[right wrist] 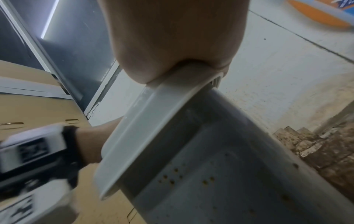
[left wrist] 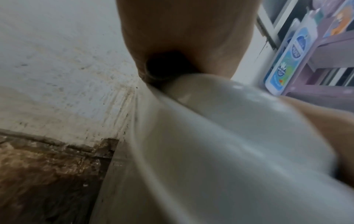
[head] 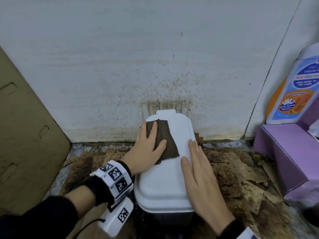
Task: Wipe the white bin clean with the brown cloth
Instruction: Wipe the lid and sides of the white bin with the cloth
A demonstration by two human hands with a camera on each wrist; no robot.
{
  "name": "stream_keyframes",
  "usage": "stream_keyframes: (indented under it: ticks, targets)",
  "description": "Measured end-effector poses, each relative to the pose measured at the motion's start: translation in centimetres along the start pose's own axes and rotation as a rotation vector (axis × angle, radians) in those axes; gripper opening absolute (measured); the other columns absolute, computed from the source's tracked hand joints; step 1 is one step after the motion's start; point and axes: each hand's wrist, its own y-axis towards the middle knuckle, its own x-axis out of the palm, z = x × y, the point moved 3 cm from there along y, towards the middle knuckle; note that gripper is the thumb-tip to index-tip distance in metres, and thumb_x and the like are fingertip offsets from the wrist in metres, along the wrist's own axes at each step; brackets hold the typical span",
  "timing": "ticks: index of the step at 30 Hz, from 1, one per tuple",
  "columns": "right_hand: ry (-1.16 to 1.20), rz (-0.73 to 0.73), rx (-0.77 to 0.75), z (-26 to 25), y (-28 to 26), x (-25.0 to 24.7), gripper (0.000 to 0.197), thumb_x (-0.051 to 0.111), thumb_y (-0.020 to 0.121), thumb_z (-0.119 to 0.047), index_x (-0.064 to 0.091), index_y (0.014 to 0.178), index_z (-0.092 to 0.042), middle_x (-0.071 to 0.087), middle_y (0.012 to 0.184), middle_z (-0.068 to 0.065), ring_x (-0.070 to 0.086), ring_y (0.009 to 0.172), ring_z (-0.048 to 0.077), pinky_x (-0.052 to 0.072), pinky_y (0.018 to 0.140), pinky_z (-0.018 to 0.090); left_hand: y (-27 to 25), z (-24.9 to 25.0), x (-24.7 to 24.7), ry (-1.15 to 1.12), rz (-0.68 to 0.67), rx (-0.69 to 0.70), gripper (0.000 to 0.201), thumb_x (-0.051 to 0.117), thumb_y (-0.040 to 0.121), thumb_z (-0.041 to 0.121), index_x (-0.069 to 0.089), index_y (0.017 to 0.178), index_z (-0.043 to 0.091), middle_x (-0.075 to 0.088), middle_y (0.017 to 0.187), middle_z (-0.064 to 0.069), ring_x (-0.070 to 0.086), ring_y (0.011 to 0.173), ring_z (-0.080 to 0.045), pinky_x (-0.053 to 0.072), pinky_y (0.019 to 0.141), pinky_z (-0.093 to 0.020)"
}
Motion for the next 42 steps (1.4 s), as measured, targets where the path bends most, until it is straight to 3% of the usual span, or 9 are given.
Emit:
stream_keyframes:
  ticks: [4, 8, 12, 18, 24, 27, 31, 36, 42]
  targets:
    - [-0.015, -0.019, 0.000, -0.1, 0.2, 0.0, 0.064, 0.018, 0.101, -0.061, -0.007, 0.158, -0.046, -0.015, 0.164, -0.033, -0.020, 0.145, -0.020, -0.004, 0.127, 0.023, 3.9, -0.6, -1.2, 0.061, -0.037, -0.024, 0.078, 0.030, 0.104, 0.057, -0.015, 0.160, 0.026, -0.026, 0.167, -0.003, -0.010, 0.157, -0.026, 0.009, 0.126, -0.049]
    - [-0.006, -0.037, 0.006, -0.2, 0.3, -0.1, 0.064, 0.015, 0.101, -0.062, -0.008, 0.158, -0.047, -0.017, 0.164, -0.034, -0.022, 0.144, -0.020, -0.003, 0.128, 0.027, 5.9, -1.0, -1.7, 0.106, -0.011, 0.035, 0.077, 0.029, 0.105, 0.056, -0.012, 0.161, 0.023, -0.025, 0.167, 0.001, -0.009, 0.157, -0.027, 0.006, 0.126, -0.048]
    - [-0.007, -0.019, 0.022, -0.3, 0.2, 0.0, 0.066, 0.015, 0.100, -0.065, -0.007, 0.159, -0.046, -0.013, 0.165, -0.034, -0.017, 0.147, -0.017, -0.003, 0.125, 0.020, 6.0, -1.7, -1.6, 0.054, 0.000, 0.054, 0.077, 0.033, 0.104, 0.057, -0.008, 0.162, 0.027, -0.017, 0.169, 0.004, -0.006, 0.157, -0.022, 0.007, 0.127, -0.048]
    - [0.019, 0.015, 0.018, -0.4, -0.1, 0.1, 0.065, 0.018, 0.102, -0.063, 0.001, 0.161, -0.044, -0.004, 0.168, -0.029, -0.008, 0.151, -0.013, 0.001, 0.127, 0.024, 3.5, -2.1, -0.9, -0.037, 0.019, 0.112, 0.080, 0.038, 0.104, 0.055, -0.004, 0.163, 0.022, -0.010, 0.166, 0.015, 0.004, 0.154, -0.015, 0.019, 0.125, -0.043]
    - [-0.016, 0.019, -0.003, 0.0, -0.1, 0.2, 0.065, 0.019, 0.104, -0.060, 0.003, 0.163, -0.039, -0.002, 0.170, -0.023, -0.004, 0.153, -0.009, 0.004, 0.129, 0.028, -2.7, -0.9, 0.6, -0.052, -0.041, 0.070, 0.078, 0.035, 0.103, 0.057, -0.011, 0.161, 0.033, -0.030, 0.163, 0.018, -0.022, 0.153, -0.010, 0.007, 0.127, -0.043]
    - [-0.055, 0.023, -0.018, 0.1, -0.2, 0.3, 0.065, 0.019, 0.105, -0.056, 0.002, 0.163, -0.034, -0.003, 0.171, -0.018, -0.004, 0.155, -0.006, 0.002, 0.128, 0.024, -6.4, -0.3, 1.4, -0.044, -0.044, 0.100, 0.078, 0.034, 0.103, 0.058, -0.014, 0.159, 0.036, -0.035, 0.160, 0.020, -0.030, 0.150, -0.006, -0.002, 0.126, -0.037]
    - [-0.156, 0.007, -0.092, 0.1, -0.5, 0.5, 0.061, 0.007, 0.106, -0.056, -0.009, 0.159, -0.032, -0.012, 0.169, -0.013, -0.011, 0.155, -0.001, -0.002, 0.128, 0.024, -8.8, 0.1, 2.1, -0.005, -0.052, 0.095, 0.078, 0.031, 0.102, 0.059, -0.018, 0.158, 0.036, -0.040, 0.157, 0.020, -0.035, 0.147, -0.004, -0.008, 0.124, -0.032]
    - [-0.064, -0.004, -0.036, 0.2, -0.2, 0.4, 0.065, 0.016, 0.105, -0.053, -0.002, 0.163, -0.029, -0.009, 0.170, -0.017, -0.011, 0.154, -0.005, -0.005, 0.123, 0.017, -7.6, 0.0, 1.7, 0.021, -0.101, 0.078, 0.081, 0.030, 0.102, 0.061, -0.020, 0.158, 0.032, -0.039, 0.159, 0.017, -0.034, 0.148, -0.009, -0.008, 0.125, -0.035]
    - [-0.008, 0.031, -0.042, 0.8, 0.0, 0.9, 0.074, 0.005, 0.099, -0.070, 0.001, 0.163, -0.034, -0.004, 0.170, -0.021, -0.009, 0.153, -0.008, 0.004, 0.130, 0.032, -2.3, -0.6, -0.3, 0.023, -0.132, 0.042, 0.082, 0.033, 0.103, 0.058, -0.016, 0.160, 0.026, -0.032, 0.164, 0.009, -0.021, 0.154, -0.016, 0.004, 0.127, -0.046]
